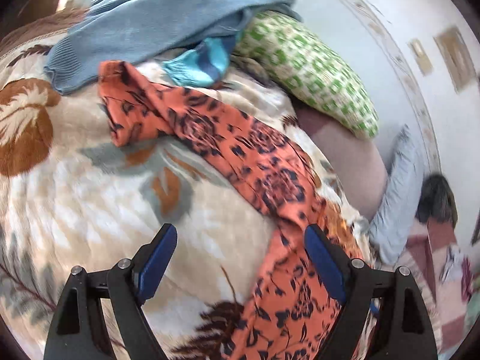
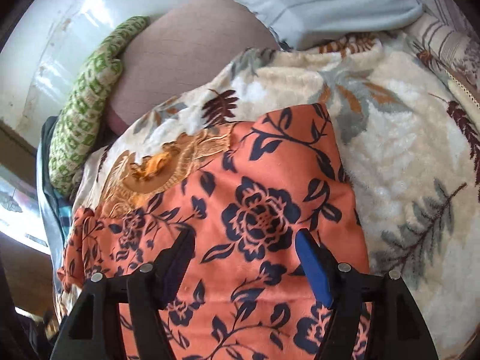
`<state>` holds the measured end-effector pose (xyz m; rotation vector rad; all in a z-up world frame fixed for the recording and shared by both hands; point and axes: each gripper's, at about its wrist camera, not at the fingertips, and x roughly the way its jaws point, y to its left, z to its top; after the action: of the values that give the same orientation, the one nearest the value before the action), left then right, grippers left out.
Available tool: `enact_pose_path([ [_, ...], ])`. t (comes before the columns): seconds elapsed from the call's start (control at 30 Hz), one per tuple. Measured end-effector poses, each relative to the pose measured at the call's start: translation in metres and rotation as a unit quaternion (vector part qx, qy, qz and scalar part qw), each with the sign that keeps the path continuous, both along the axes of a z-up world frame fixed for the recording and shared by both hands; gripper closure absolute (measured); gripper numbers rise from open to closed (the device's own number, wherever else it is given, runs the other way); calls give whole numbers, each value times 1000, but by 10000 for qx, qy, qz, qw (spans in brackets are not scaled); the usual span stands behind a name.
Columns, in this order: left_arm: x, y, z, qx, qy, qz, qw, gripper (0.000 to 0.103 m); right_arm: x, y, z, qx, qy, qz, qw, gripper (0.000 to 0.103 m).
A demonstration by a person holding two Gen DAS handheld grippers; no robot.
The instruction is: Fold small clothes
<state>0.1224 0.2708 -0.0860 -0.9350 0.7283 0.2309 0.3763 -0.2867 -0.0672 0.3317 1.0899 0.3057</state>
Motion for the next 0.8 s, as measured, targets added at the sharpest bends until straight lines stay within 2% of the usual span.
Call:
enact_pose_path([
  [0.1,14,58,2,-85,288,637,9975,16,-33,5,-1,102,-93,225,9997,30],
  [0.23,38,105,-5,-666,462,817,9934,16,-68,-2,-13,268,-100,380,9989,30],
  [0.3,50,115,-14,-1078,543,728,9900,16,-73,-2,-23,375,-140,384,9985,30],
  [0.37,56,120,-23,-1379,673,841,9846,17,-76,-2,-33,406,-123,381,9984,30],
  [0.53,66,135,-33,-1552,830,1223,9768,17,-74,3,-40,446,-167,530,9975,30],
  [0.57,68,139,-35,-1588,866,1320,9746,23,-74,3,-41,481,-173,537,9973,30],
  [0.63,76,146,-40,-1654,939,1328,9727,55,-74,3,-43,507,-179,543,9971,30],
  [0.67,80,149,-46,-1778,1111,1287,9693,98,-74,3,-43,526,-187,540,9970,30],
  [0.73,80,155,-58,-1938,1480,1458,9588,99,-74,3,-43,559,-192,532,9968,30],
  [0.8,83,155,-52,-1666,1595,1489,9616,99,-73,3,-43,575,-198,543,9967,30],
])
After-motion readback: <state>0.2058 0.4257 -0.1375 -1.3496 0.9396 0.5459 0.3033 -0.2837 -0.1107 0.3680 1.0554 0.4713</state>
